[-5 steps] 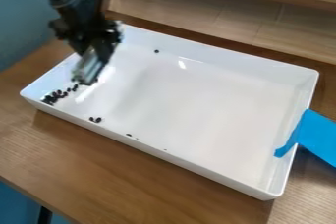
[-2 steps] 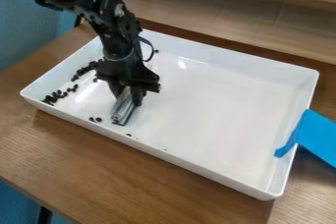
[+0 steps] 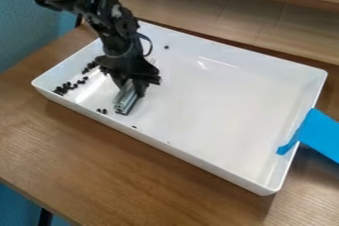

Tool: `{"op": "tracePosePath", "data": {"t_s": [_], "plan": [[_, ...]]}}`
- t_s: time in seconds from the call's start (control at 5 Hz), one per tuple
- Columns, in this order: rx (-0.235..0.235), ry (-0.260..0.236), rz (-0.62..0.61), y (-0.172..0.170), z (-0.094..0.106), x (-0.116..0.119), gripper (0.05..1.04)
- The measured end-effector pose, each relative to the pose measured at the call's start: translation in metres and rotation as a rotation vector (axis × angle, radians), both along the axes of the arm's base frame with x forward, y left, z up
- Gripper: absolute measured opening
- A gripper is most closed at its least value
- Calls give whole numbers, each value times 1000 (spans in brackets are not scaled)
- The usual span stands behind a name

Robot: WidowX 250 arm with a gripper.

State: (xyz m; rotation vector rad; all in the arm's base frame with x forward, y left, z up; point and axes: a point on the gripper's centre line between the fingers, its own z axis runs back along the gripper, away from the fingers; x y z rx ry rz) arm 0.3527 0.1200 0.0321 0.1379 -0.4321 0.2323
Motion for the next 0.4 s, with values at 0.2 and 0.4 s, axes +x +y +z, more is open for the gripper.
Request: {"op": "tracePosePath", "data": {"t_s": [0.2, 0.4], "plan": [[33, -20, -4, 28, 0, -6, 387], [59, -19, -17, 54, -2, -18, 387]]}}
